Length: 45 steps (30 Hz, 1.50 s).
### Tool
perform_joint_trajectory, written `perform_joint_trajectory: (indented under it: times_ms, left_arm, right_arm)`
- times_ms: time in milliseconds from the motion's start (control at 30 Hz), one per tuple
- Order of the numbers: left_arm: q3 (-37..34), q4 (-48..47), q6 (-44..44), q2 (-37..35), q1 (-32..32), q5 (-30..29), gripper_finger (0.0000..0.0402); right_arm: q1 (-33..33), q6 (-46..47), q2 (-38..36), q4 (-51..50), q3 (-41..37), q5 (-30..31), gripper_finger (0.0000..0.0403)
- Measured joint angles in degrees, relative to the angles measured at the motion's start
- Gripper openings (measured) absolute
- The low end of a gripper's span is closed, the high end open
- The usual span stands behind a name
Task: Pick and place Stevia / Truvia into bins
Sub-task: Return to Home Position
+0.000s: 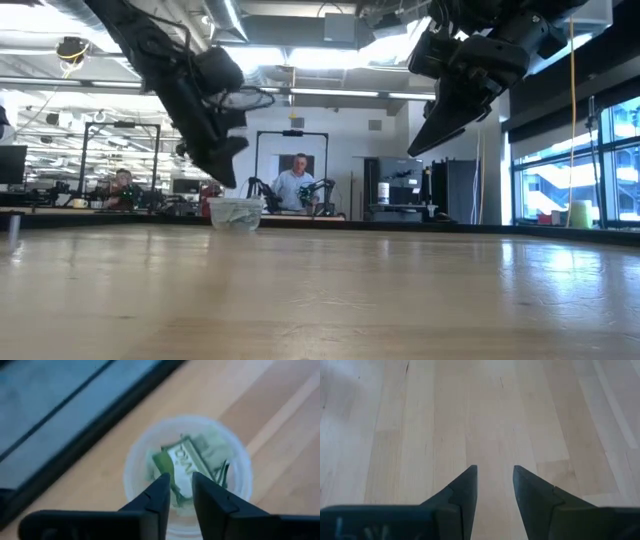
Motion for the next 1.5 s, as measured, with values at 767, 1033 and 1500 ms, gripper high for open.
perform_joint_trajectory:
  times_ms: [767,1033,1500]
  left_arm:
    - [-21.26,18.99,0.01,-40.89,-7.39,8.72,0.0088]
    - [-27.81,21.48,1.38,-46.77,-8.41,8.10,0.0082]
    - [-34.67,17.97,0.44,-62.00,-8.41,7.93,0.0081]
  right_arm:
    - [-2.63,1.52,-35.73,12.83,-19.71,0.16,0.0129]
    - [-4.39,1.53,-44.47,12.42,-24.76,0.07,0.0129]
    - [-6.35,1.72,-56.34,11.67,-31.17,0.11,0.0129]
